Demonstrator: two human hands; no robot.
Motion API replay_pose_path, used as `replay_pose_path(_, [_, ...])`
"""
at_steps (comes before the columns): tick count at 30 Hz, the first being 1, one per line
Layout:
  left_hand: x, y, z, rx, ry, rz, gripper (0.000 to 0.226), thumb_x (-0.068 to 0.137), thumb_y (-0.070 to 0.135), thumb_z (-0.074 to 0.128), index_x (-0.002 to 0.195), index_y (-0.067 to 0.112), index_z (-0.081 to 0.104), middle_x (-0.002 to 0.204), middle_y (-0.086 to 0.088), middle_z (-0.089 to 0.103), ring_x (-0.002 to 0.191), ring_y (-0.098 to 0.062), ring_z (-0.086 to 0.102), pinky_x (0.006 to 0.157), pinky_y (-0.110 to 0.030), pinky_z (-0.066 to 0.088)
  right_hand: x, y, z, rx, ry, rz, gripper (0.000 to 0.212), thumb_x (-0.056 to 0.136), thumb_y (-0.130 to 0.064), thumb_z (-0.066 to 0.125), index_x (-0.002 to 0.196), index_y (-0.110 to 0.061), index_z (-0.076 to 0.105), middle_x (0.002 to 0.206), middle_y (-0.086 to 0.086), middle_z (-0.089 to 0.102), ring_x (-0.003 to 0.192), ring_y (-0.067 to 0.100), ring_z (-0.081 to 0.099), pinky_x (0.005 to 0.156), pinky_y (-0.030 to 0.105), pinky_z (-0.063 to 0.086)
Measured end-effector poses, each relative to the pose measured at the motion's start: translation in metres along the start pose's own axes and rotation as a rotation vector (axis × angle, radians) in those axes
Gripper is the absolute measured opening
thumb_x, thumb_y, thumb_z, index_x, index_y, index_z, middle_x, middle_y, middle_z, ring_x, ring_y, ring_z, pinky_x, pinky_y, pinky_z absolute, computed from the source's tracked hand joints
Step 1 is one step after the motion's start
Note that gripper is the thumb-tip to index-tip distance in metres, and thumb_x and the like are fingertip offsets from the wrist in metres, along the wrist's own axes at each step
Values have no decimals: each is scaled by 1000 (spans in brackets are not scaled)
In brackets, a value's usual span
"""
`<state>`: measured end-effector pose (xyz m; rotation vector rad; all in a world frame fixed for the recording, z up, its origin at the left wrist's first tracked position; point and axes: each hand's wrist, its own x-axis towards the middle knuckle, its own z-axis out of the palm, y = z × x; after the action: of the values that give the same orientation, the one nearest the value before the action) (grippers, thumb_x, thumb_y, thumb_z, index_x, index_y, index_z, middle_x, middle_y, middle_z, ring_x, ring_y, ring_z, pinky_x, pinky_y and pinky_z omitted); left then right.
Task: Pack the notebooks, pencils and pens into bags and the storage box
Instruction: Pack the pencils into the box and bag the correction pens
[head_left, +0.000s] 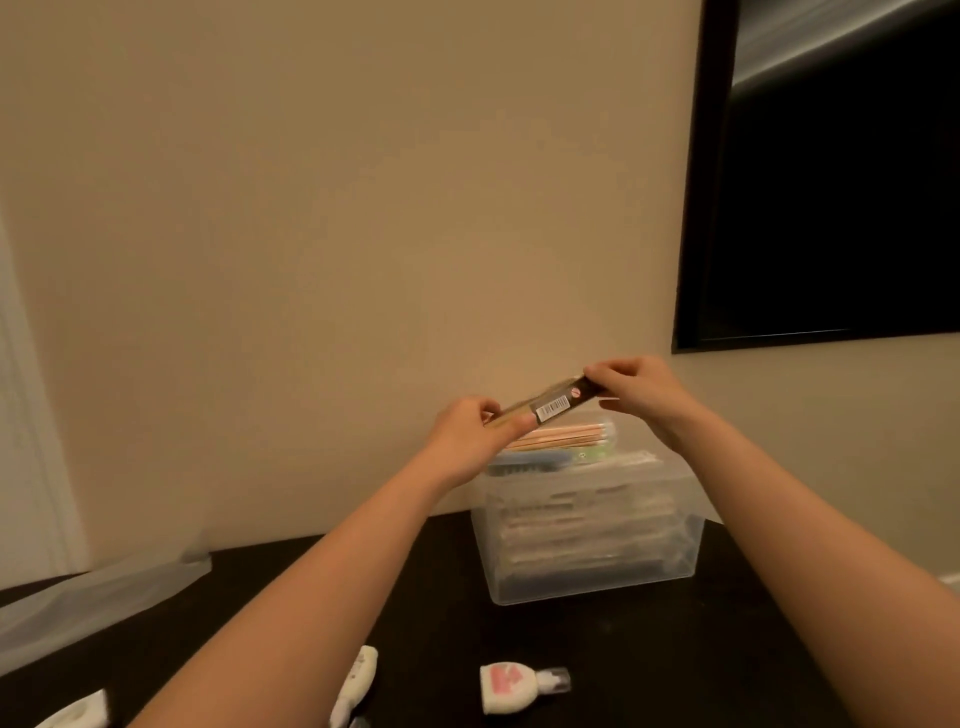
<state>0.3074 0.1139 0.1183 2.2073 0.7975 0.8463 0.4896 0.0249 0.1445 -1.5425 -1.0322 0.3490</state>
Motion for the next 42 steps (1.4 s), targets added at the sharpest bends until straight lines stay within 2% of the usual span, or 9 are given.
replay_pose_path(4, [30,2,28,114,-11,28,47,84,41,66,117,8,59,115,-8,60,106,-21,55,89,-31,44,16,28,-14,-16,58,76,37,93,-13,58,128,0,53,119,15,56,105,21,54,93,33,48])
replay_pose_path(13, [74,-9,60,353,-164,39,33,93,19,52,125,11,57,129,-11,56,117,-24,51,93,-27,40,39,75,-14,-352,-13,135,27,94,-14,55,112,4,65,115,24,63,108,34,57,96,42,43])
replay_pose_path(16, [77,-16,64,431,-156,49,32,95,16,44,123,13,59,128,-9,57,117,-25,51,95,-29,39,49,80,-4,-485,-80,116,23,93,-15,53,90,-3,72,86,16,68,83,29,61,78,38,47])
replay_pose_path(18, [77,-23,68,475,-153,46,29,97,21,42,118,15,60,122,-9,60,110,-26,54,95,-34,42,54,84,0,-531,-68,109,31,94,-17,50,65,-11,59,61,4,48,59,17,43,60,30,35])
replay_pose_path(20, [78,-28,71,504,-134,24,25,97,27,41,111,20,60,118,-5,61,106,-26,54,96,-41,42,56,85,1,-545,-54,102,32,95,-19,50,64,-11,51,58,1,37,55,15,32,54,30,28])
replay_pose_path(25, [76,-25,69,561,-73,-11,32,97,35,37,119,25,58,129,-2,54,120,-25,47,100,-41,29,52,82,-1,-650,-83,87,26,96,-26,50,97,-11,72,75,1,59,75,18,51,69,28,40])
replay_pose_path(29, [61,-16,51,514,-31,52,38,96,36,39,130,23,52,139,-1,48,128,-23,40,103,-41,27,41,64,6,-747,-14,0,31,94,-33,52,120,-20,64,120,6,64,111,24,57,92,37,47])
replay_pose_path(33, [31,-7,17,485,-32,81,34,95,35,43,124,20,55,133,-4,52,123,-23,44,102,-42,36,18,36,26,-739,-84,-113,25,93,-31,54,111,-20,68,116,2,66,109,21,58,94,39,47])
replay_pose_path(42, [-94,-31,-68,605,-176,29,42,96,40,43,132,19,47,138,-5,43,129,-21,35,108,-37,30,-91,-13,93,-663,-315,-332,27,95,-29,53,114,-16,67,116,-4,64,109,12,56,92,28,43])
